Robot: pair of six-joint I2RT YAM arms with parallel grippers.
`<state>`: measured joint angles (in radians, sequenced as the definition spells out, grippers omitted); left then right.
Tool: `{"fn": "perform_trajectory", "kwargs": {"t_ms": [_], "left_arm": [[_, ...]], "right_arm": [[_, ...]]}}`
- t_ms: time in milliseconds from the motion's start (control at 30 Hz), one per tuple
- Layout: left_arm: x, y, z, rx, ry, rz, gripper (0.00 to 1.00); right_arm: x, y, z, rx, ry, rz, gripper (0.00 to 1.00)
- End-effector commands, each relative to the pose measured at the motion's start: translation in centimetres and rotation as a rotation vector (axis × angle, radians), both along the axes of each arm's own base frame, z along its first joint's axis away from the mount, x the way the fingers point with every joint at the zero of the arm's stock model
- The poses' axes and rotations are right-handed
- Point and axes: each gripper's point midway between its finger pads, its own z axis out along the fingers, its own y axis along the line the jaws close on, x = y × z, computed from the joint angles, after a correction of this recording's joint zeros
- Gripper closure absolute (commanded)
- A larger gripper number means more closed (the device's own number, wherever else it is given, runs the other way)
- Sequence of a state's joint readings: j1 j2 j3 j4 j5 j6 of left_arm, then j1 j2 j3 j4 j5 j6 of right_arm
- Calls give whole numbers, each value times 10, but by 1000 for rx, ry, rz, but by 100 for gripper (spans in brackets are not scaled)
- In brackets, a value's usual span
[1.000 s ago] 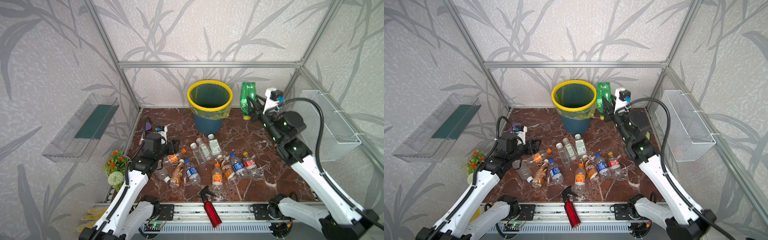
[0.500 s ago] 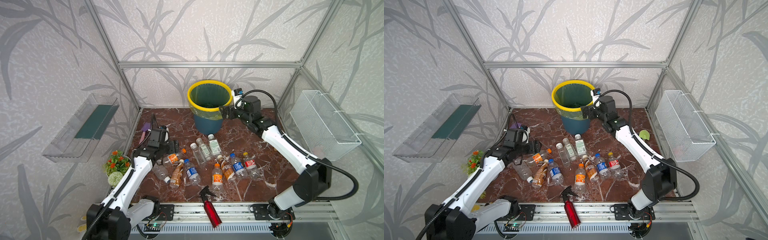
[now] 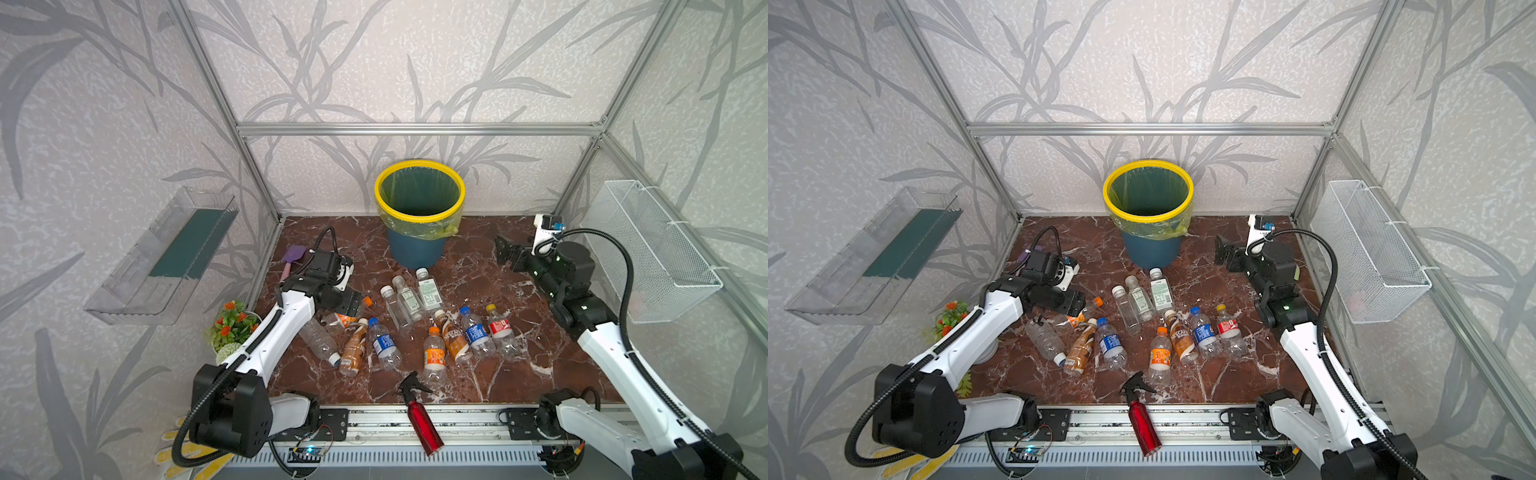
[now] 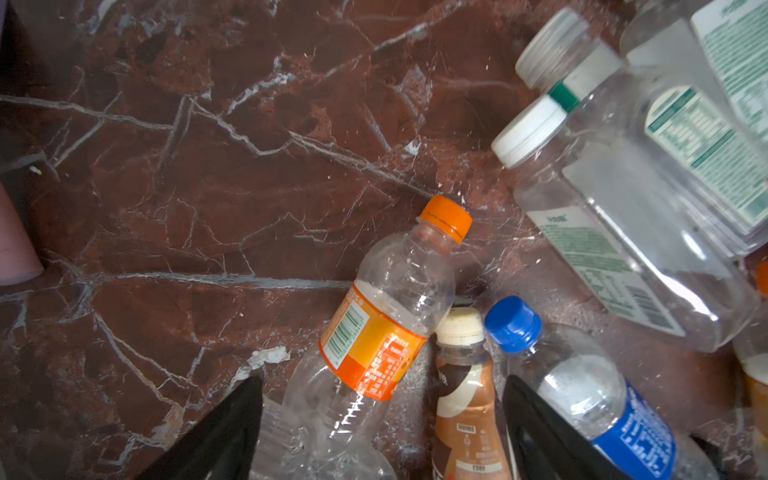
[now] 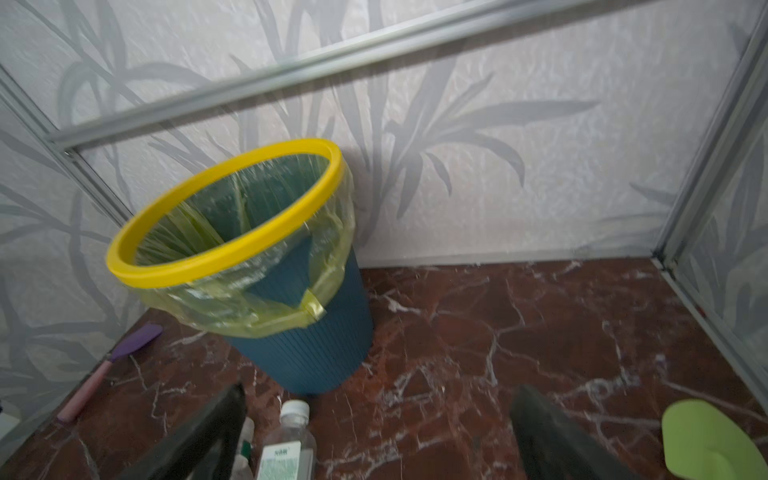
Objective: Throw the plastic bottles in the bin
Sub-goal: 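Grasp the orange-capped clear bottle with the left gripper while the right arm draws back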
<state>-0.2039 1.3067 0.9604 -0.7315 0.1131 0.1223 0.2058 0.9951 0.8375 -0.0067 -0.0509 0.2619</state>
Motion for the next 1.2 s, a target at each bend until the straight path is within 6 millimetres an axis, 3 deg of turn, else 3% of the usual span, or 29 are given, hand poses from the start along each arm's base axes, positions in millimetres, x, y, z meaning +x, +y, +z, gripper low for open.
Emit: {"fn": "perform_trajectory", "kwargs": {"t_ms": [0, 167, 300, 600, 833, 1100, 1167], "left_arm": [[-12, -1, -15, 71, 79, -130, 10], [-23, -19, -33, 60, 174, -206, 8], [-24, -9, -50, 208, 195, -229, 8], [-5, 6, -66, 305, 141, -168, 16], [12, 3, -73, 299, 102, -134, 21], [20, -3, -76, 270, 84, -118, 44], [20, -4, -77, 264, 90, -120, 45]], "right_arm": [[-10, 0, -8, 39, 22, 18, 1], [-15, -6, -33, 21, 66, 9, 1], [-17, -9, -54, 48, 104, 3, 1], [-17, -6, -71, 86, 132, 13, 1], [-14, -3, -77, 93, 148, 23, 2], [-10, -3, -86, 114, 169, 15, 3], [-10, -3, -88, 111, 176, 11, 3]]}}
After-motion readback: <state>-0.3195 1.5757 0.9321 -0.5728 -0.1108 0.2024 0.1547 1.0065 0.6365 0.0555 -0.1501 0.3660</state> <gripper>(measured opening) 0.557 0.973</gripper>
